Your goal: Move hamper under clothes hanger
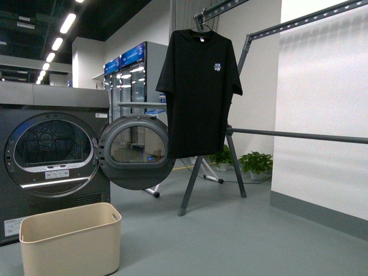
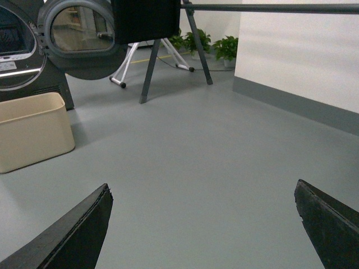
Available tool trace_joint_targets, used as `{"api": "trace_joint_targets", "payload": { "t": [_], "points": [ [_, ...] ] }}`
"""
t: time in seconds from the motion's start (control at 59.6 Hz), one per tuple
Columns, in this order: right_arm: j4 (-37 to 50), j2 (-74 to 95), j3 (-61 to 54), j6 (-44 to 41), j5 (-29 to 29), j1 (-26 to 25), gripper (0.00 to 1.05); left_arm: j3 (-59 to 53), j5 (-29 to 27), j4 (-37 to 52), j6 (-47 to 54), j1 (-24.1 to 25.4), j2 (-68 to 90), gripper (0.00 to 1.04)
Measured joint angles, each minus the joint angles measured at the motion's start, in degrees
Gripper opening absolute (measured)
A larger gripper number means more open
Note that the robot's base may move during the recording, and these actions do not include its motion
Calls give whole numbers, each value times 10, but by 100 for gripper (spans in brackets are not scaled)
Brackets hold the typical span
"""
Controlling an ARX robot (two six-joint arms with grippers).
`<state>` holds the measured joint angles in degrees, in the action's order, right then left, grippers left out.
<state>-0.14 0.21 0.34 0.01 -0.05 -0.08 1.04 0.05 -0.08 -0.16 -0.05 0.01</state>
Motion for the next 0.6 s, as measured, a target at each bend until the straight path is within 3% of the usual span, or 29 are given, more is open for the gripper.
{"api": "trace_joint_targets", "payload": {
  "t": [0.604],
  "points": [
    [0, 0, 0, 0, -1, 0, 97, 0, -1, 0, 0, 0, 0, 98]
  ]
}}
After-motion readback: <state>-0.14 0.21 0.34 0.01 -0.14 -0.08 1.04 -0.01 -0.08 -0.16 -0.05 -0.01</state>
